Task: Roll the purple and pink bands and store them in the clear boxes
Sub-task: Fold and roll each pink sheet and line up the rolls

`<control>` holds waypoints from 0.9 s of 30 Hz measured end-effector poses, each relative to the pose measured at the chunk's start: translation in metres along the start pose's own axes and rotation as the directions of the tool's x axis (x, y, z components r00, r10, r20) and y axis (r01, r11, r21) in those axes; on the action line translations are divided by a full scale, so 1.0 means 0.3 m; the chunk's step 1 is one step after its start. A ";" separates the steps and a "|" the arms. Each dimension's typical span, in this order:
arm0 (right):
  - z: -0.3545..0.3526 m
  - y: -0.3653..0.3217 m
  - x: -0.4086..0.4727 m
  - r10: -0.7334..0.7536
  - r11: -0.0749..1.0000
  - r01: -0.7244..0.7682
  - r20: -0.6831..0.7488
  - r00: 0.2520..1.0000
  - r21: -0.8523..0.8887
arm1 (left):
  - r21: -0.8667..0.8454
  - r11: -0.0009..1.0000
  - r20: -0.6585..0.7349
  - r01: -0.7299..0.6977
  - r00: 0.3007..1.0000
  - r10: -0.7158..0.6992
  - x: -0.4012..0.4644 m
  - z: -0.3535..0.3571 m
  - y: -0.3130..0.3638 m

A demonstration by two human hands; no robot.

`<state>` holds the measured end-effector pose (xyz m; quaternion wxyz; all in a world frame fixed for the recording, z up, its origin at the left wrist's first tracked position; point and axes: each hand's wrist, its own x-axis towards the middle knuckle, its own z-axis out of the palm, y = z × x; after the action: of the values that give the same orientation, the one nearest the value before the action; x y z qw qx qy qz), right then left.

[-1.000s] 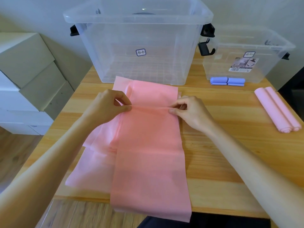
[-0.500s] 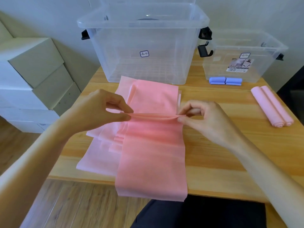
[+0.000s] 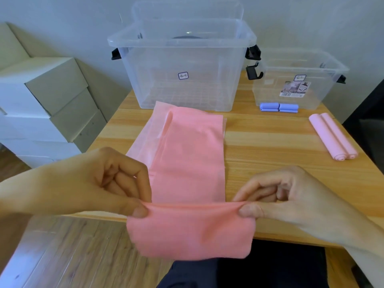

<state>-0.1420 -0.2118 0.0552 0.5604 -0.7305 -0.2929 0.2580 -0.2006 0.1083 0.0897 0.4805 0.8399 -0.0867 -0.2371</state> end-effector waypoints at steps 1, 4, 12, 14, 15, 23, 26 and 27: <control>0.000 -0.004 -0.011 -0.002 1.000 0.001 0.039 0.999 0.024 | -0.019 1.000 0.007 -0.015 1.000 0.015 -0.008 0.001 0.001; 0.000 -0.020 -0.029 -0.007 0.997 -0.002 0.107 0.994 0.079 | -0.062 0.994 0.052 -0.085 0.995 0.089 -0.021 -0.004 0.005; -0.046 0.019 0.119 0.016 0.997 -0.002 -0.186 0.982 0.074 | -0.051 0.987 -0.198 -0.150 0.971 0.137 0.151 -0.074 -0.022; -0.061 0.062 0.189 0.044 0.999 -0.038 -0.234 0.971 0.028 | -0.035 0.996 -0.270 -0.080 0.961 0.067 0.217 -0.095 -0.057; -0.069 0.087 0.224 0.053 0.998 -0.057 -0.255 0.965 -0.008 | -0.033 0.998 -0.304 -0.045 0.952 0.033 0.249 -0.102 -0.079; -0.109 0.237 0.421 0.000 0.955 -0.129 -0.432 0.902 -0.269 | 0.015 0.995 -0.520 0.095 0.851 -0.073 0.436 -0.105 -0.188; -0.109 0.255 0.457 -0.067 0.911 -0.130 -0.449 0.891 -0.393 | 0.040 0.993 -0.590 0.110 0.805 -0.065 0.470 -0.109 -0.200; -0.108 0.262 0.467 -0.080 0.903 -0.126 -0.450 0.890 -0.410 | 0.051 0.992 -0.605 0.114 0.794 -0.060 0.478 -0.110 -0.204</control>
<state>-0.0107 -0.1487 -0.0201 0.4358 -0.8788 -0.1936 0.0156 -0.0645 0.1121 0.0066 0.4356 0.8944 0.0992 0.0241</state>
